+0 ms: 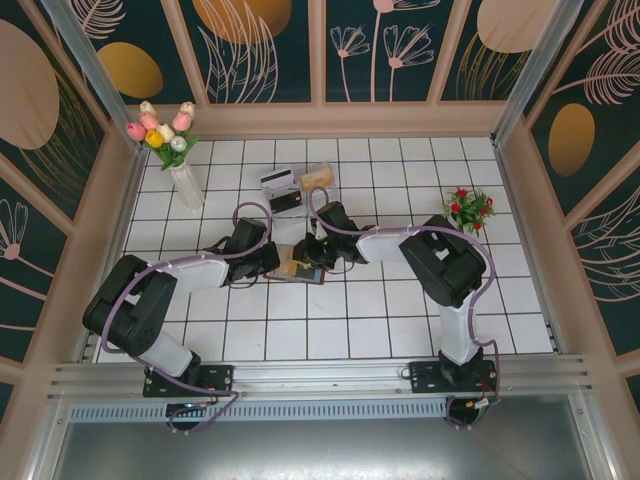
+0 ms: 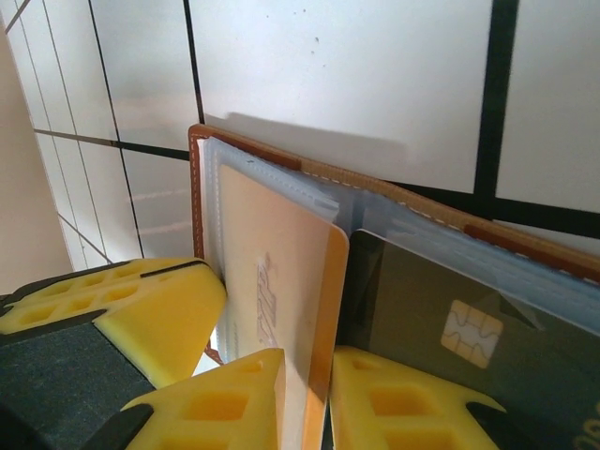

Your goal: Take the credit cards out of the card holder

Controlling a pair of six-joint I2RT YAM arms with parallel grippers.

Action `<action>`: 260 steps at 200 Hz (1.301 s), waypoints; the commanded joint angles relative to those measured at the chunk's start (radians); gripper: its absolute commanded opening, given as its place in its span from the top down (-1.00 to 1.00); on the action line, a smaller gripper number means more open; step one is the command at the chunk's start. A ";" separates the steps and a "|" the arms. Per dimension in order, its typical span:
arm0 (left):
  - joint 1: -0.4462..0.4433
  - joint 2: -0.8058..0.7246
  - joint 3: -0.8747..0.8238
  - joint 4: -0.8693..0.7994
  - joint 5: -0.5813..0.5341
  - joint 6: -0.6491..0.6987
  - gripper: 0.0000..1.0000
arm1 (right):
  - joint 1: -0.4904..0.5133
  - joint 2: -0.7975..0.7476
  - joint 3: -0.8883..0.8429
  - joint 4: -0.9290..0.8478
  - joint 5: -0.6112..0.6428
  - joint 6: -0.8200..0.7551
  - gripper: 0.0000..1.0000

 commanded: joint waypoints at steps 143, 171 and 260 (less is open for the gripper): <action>-0.002 0.065 -0.060 -0.106 -0.021 -0.010 1.00 | -0.035 -0.002 -0.119 0.193 -0.133 0.011 0.75; -0.003 0.066 -0.063 -0.101 -0.014 -0.010 1.00 | -0.035 0.012 -0.109 0.203 -0.136 0.016 0.70; -0.003 0.056 -0.069 -0.095 -0.003 -0.005 1.00 | -0.034 0.034 -0.093 0.228 -0.148 0.031 0.69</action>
